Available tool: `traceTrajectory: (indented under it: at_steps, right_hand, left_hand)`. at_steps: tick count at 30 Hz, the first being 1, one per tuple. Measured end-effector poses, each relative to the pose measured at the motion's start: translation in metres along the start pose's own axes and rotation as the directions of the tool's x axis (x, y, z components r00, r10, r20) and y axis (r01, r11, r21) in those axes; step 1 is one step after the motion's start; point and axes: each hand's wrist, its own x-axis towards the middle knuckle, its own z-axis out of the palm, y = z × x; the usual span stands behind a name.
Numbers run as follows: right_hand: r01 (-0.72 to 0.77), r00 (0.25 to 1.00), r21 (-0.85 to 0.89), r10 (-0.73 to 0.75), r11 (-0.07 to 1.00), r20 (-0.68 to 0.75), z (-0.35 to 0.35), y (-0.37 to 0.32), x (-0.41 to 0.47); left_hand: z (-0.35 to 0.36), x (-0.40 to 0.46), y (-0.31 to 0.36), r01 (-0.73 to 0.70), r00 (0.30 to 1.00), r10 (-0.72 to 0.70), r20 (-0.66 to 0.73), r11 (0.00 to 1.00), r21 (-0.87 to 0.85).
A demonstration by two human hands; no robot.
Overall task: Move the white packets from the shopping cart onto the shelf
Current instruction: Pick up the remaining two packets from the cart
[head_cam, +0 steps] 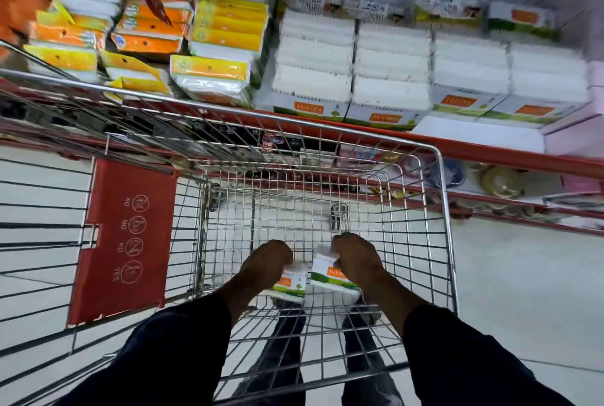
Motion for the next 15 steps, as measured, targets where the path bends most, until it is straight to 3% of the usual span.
traceTrajectory:
  at_steps: [3, 6, 9, 15]
  right_hand:
    - [-0.049, 0.999, 0.095, 0.048, 0.994, 0.004, -0.014, -0.001, -0.016]
    - [-0.004, 0.996, -0.021, 0.002, 1.000, -0.084, -0.034, -0.004, -0.029]
    - [-0.014, 0.975, 0.106, 0.037, 0.994, -0.218, -0.074, -0.014, -0.049]
    - [0.119, 0.864, 0.046, -0.081, 0.992, -0.497, -0.168, -0.022, -0.092]
  left_hand:
    - [-0.019, -0.013, 0.012, -0.007, 1.000, 0.007, -0.007, 0.999, 0.054]
    - [-0.048, -0.022, 0.032, 0.004, 0.998, 0.005, -0.063, 0.991, 0.132]
    - [-0.080, -0.038, 0.059, 0.007, 0.977, 0.028, -0.213, 0.987, 0.159]
    - [-0.154, -0.071, 0.120, -0.018, 0.871, 0.125, -0.474, 0.975, 0.222]
